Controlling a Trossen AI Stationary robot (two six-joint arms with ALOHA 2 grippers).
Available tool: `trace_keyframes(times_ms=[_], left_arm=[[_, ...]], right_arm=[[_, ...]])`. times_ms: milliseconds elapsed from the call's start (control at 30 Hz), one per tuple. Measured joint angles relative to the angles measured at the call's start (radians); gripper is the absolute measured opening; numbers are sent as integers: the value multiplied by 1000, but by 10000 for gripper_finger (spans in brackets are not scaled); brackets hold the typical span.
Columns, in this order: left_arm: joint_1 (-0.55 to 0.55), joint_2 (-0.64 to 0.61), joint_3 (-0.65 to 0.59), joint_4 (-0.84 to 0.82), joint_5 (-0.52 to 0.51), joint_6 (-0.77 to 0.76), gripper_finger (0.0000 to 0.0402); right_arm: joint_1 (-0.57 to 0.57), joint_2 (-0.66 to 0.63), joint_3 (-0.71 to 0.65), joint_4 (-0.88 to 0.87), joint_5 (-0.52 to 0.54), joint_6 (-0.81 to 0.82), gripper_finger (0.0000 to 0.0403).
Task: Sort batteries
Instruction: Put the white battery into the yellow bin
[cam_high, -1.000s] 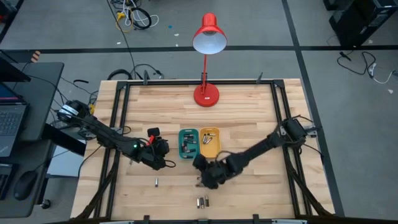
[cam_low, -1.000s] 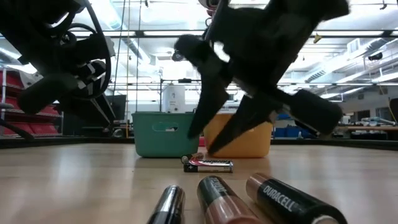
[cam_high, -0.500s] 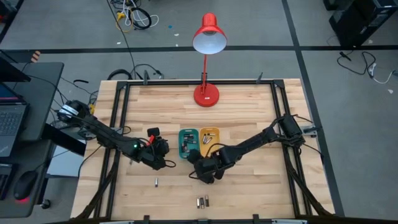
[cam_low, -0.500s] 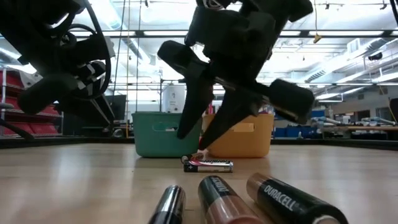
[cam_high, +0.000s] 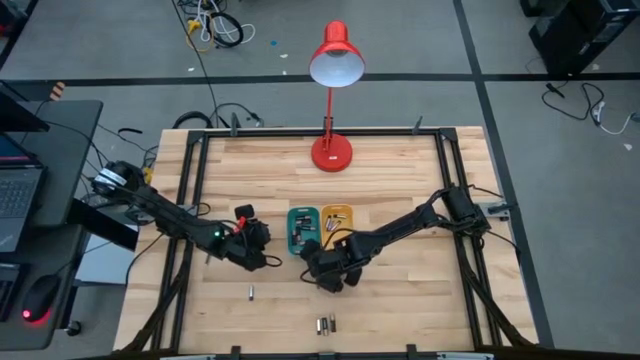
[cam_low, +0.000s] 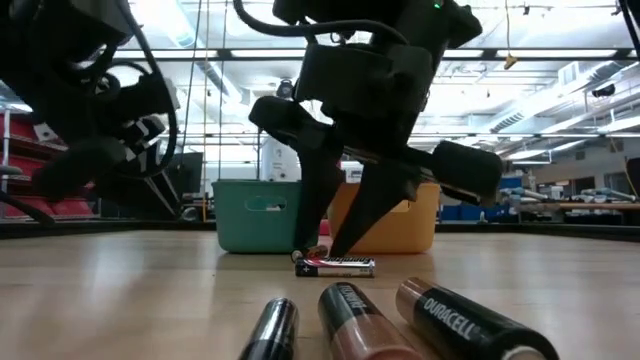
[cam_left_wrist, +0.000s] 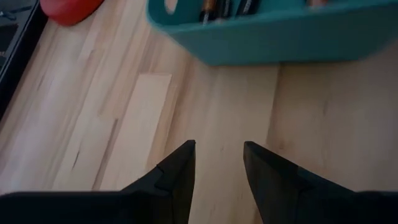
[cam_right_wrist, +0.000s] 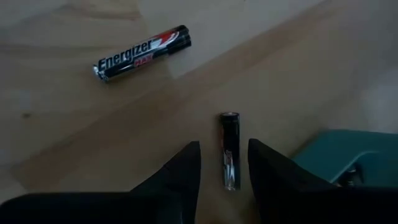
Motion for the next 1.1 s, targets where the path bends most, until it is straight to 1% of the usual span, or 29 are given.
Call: trace_keyframes(times_ms=[133, 233, 300, 367, 500, 633, 867, 933, 1100], left_arm=[[0, -1, -29, 29, 1, -13, 152], [0, 0, -35, 28, 1, -17, 152], [0, -1, -35, 33, 0, -12, 152], [0, -1, -35, 34, 0, 5, 152], [0, -1, -35, 48, 0, 14, 152], [0, -1, -35, 50, -1, 41, 152], [0, -1, -35, 52, -7, 62, 152], [0, -1, -35, 52, -14, 62, 152], [0, -1, -35, 77, -17, 62, 152]], right_arm=[[-19, 0, 0, -6, -68, 26, 110], [-35, 1, 1, -18, -124, 65, 88], [-50, 2, 1, -31, -194, 102, 72], [-62, 2, 1, -40, -234, 139, 56], [-62, 2, 2, -47, -238, 174, 29], [-50, 2, 2, -51, -234, 190, 15], [-15, -4, 2, -33, -236, 245, 13], [-4, 0, 23, -43, -262, 265, 13], [24, 0, 94, -95, -265, 308, 13]])
